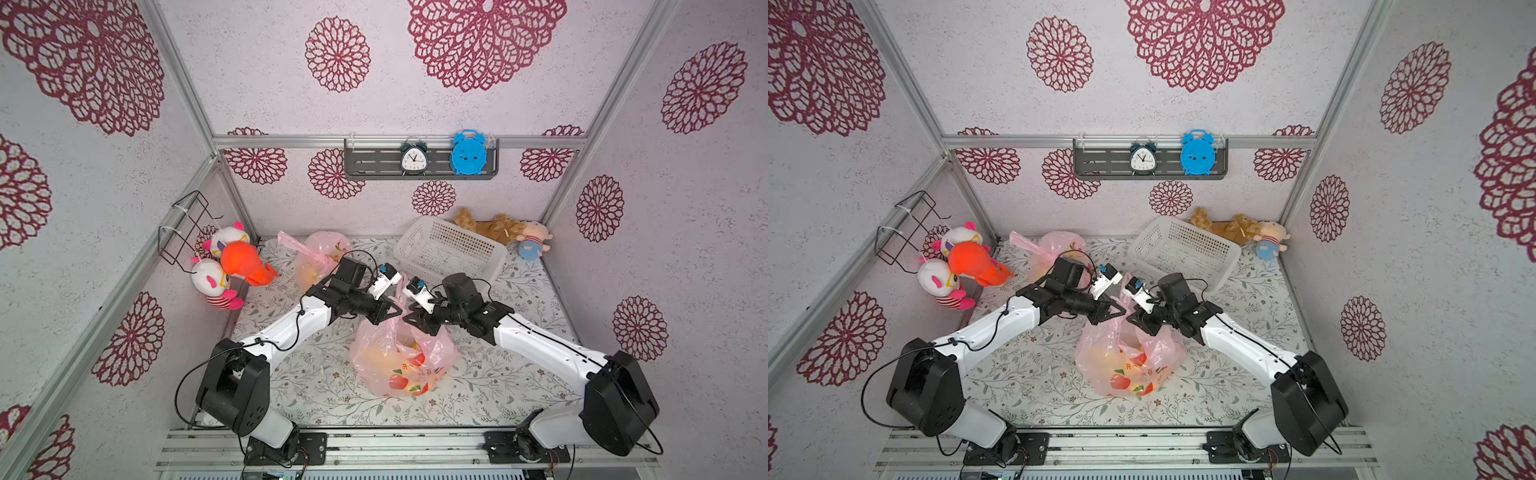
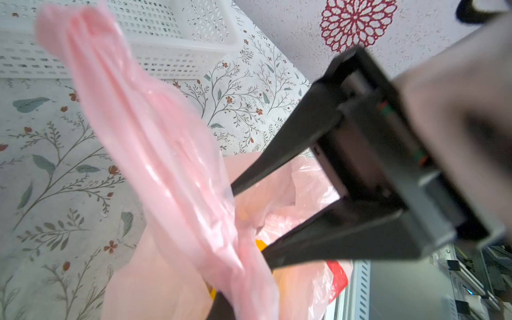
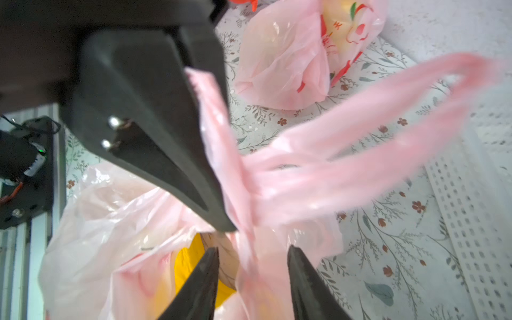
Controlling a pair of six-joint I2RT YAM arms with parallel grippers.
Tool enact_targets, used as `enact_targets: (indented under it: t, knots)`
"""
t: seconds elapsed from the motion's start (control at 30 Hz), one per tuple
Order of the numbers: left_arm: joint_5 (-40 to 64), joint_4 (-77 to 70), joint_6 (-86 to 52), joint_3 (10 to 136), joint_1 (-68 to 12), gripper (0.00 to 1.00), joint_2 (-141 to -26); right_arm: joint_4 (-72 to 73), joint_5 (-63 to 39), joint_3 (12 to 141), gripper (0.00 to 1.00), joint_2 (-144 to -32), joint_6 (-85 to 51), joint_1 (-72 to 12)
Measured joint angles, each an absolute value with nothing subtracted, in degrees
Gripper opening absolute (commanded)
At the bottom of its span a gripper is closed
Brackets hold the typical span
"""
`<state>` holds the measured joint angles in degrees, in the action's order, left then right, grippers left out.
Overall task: Place the banana into a plastic bag & tie a knot
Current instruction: Cross the plastic bag at the center of the board.
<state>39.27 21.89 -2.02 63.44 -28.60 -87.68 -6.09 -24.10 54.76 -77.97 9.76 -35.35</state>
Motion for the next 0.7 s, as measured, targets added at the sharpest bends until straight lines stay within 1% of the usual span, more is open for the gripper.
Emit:
enact_targets:
  t: [0.13, 0.23, 0.4, 0.5, 0.7]
  knots:
    - [37.89, 17.89, -1.89, 59.70, -28.69, 0.00, -84.20, -1.72, -30.55, 52.38, 0.53, -72.97, 1.34, -28.38]
    - [37.98, 15.44, -1.28, 58.96, -29.04, 0.00, -82.54, 1.48, -35.40, 53.08, 0.52, -73.43, -5.63, -23.97]
    - [39.11, 12.62, 0.30, 58.65, -30.06, 0.00, -80.64, 2.94, -41.85, 58.65, 0.52, -81.60, -15.97, -20.73]
    - [40.36, 11.38, 0.82, 57.95, -30.39, 0.00, -80.05, 4.01, -45.98, 62.28, 0.50, -87.55, -21.63, -20.38]
    - [43.22, 10.11, 1.15, 56.49, -30.46, 0.00, -79.92, 9.06, -53.95, 67.31, 0.51, -96.99, -31.64, -20.60]
